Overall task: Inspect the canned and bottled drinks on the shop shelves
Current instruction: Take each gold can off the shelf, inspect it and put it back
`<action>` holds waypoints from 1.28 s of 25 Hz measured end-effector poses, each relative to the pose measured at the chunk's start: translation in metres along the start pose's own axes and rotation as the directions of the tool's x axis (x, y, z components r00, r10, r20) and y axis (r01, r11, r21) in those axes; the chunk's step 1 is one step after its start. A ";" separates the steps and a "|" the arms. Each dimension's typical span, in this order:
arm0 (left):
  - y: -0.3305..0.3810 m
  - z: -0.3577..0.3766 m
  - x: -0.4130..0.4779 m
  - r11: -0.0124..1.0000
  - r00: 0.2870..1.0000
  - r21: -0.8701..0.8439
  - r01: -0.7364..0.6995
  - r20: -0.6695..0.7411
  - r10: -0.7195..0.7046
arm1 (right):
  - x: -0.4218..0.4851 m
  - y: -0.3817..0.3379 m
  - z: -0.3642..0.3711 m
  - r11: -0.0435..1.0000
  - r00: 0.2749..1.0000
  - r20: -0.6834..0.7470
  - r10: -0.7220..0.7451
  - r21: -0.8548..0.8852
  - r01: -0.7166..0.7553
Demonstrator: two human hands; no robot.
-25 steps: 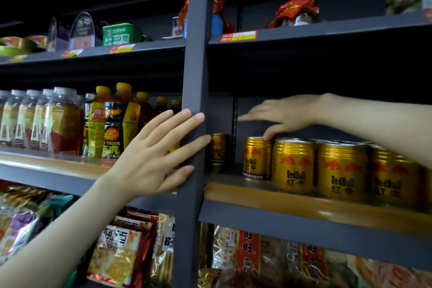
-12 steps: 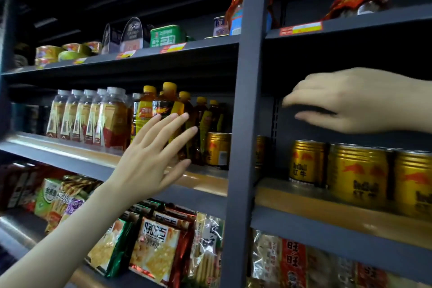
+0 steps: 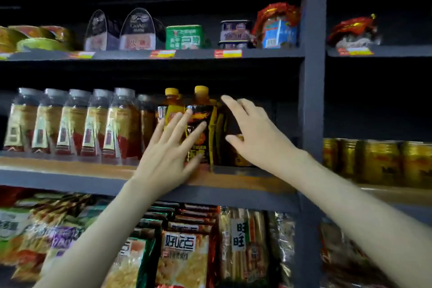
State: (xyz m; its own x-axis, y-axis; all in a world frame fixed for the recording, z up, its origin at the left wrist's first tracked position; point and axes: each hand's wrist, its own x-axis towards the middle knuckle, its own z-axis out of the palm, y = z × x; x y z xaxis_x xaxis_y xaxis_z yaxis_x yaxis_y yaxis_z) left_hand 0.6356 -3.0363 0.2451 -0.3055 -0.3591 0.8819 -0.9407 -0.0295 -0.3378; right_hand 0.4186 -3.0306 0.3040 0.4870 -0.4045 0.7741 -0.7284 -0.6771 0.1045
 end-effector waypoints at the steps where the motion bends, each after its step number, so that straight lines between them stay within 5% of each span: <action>1: 0.000 0.005 0.001 0.999 1.000 -0.026 -0.029 -0.009 0.029 | 0.014 0.001 0.010 0.988 0.988 0.047 0.146 0.049 -0.148; 5: 0.001 0.024 0.000 0.989 0.994 -0.121 -0.085 -0.084 0.075 | 0.043 0.019 0.042 0.834 0.828 0.282 0.484 0.138 -0.535; 10: 0.002 0.031 -0.004 0.980 0.984 -0.179 -0.080 -0.170 0.050 | 0.049 0.035 0.068 0.762 0.755 0.377 0.536 0.169 -0.626; 14: 0.002 0.035 -0.005 0.972 0.980 -0.219 -0.080 -0.197 0.036 | 0.060 0.058 0.072 0.470 0.597 0.415 0.687 0.373 -0.800; 17: 0.002 0.037 -0.005 0.968 0.976 -0.236 -0.087 -0.215 0.035 | 0.056 0.070 0.072 0.400 0.522 0.479 0.706 0.338 -0.852; 24: 0.002 0.038 -0.005 0.965 0.968 -0.245 -0.089 -0.248 0.026 | 0.045 0.063 0.073 0.474 0.582 0.450 0.678 0.337 -0.813; 32: 0.002 0.036 -0.005 0.961 0.969 -0.263 -0.090 -0.246 0.023 | 0.039 0.045 0.063 0.696 0.763 0.232 0.604 0.314 -0.646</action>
State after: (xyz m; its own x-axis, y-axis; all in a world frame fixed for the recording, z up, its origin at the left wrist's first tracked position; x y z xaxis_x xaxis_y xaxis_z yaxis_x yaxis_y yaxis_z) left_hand 0.6404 -3.0679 0.2285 -0.3539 -0.1188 0.9277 -0.9151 0.2489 -0.3172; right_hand 0.4354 -3.1151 0.2998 0.0434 -0.8597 0.5090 -0.6702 -0.4029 -0.6233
